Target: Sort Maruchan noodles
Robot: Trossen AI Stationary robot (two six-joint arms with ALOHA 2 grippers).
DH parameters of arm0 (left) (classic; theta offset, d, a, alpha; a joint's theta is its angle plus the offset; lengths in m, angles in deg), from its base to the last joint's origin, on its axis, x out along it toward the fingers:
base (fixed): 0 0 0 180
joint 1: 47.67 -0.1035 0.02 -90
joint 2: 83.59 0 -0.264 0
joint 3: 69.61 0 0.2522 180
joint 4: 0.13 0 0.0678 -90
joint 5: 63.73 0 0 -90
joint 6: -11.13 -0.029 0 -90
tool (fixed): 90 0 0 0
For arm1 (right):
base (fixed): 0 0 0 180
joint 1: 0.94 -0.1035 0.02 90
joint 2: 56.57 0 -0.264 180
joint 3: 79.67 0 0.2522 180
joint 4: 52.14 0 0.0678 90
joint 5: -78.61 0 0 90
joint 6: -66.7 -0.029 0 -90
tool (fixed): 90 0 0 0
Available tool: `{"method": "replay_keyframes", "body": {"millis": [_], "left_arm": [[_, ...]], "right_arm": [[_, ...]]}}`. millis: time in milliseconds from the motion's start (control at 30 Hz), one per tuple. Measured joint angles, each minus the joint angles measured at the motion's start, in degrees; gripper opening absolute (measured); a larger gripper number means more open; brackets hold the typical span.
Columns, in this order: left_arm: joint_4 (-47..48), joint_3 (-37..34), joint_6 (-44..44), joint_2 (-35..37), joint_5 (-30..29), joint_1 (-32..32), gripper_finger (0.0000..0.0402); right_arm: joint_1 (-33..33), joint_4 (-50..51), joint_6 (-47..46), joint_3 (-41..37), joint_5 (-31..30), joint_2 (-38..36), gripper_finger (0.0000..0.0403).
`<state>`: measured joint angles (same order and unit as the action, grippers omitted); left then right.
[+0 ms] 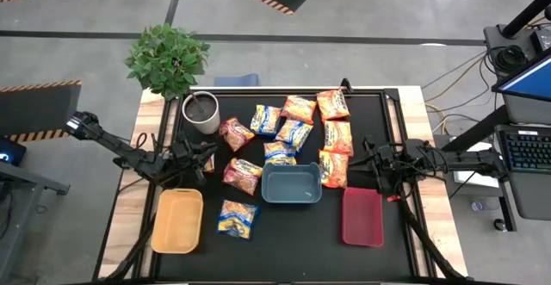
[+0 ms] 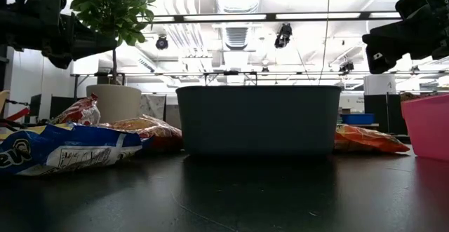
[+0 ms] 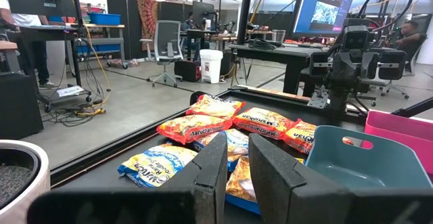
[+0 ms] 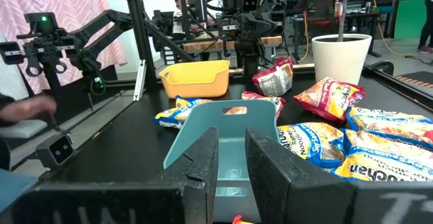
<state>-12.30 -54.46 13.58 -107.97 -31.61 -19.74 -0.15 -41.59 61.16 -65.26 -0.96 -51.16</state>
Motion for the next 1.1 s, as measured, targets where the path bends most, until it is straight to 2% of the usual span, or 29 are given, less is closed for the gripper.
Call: {"method": "replay_keyframes", "body": {"millis": [433,533,633,700,767,900,1000,1100], "left_arm": [[-0.83,-0.02,0.81,-0.02,0.0,0.0,0.0045],[-4.87,0.0,13.46,-0.02,0.62,0.0,0.0045],[-8.59,0.0,31.34,0.0,1.41,0.0,0.0045],[-9.25,-0.01,38.52,0.0,0.91,-0.04,0.0045],[-9.19,0.0,38.74,-0.02,-2.53,-0.07,0.0045],[-9.03,0.0,28.52,-0.21,-12.11,-0.07,0.0045],[-9.6,0.0,26.43,-0.28,-17.45,-0.07,0.0045],[-13.1,0.0,25.31,-0.2,-19.95,-0.95,0.0045]], "right_arm": [[0.02,-0.45,2.37,0.0,-0.25,-0.02,0.0063],[-0.01,-0.54,4.07,0.0,-0.41,-0.02,0.0063],[0.01,-1.7,0.24,0.0,-0.4,-0.01,0.0063],[0.0,-3.48,-2.13,0.0,-0.47,-0.02,0.0063],[0.02,-4.85,-3.24,0.0,-0.53,-0.02,0.0063],[0.0,-10.98,-5.55,0.0,-1.47,0.0,0.0063],[-0.01,-18.93,-7.77,0.0,-6.03,-0.02,0.0063],[0.02,-26.63,-7.8,-0.02,-10.37,0.0,0.0063]]}}
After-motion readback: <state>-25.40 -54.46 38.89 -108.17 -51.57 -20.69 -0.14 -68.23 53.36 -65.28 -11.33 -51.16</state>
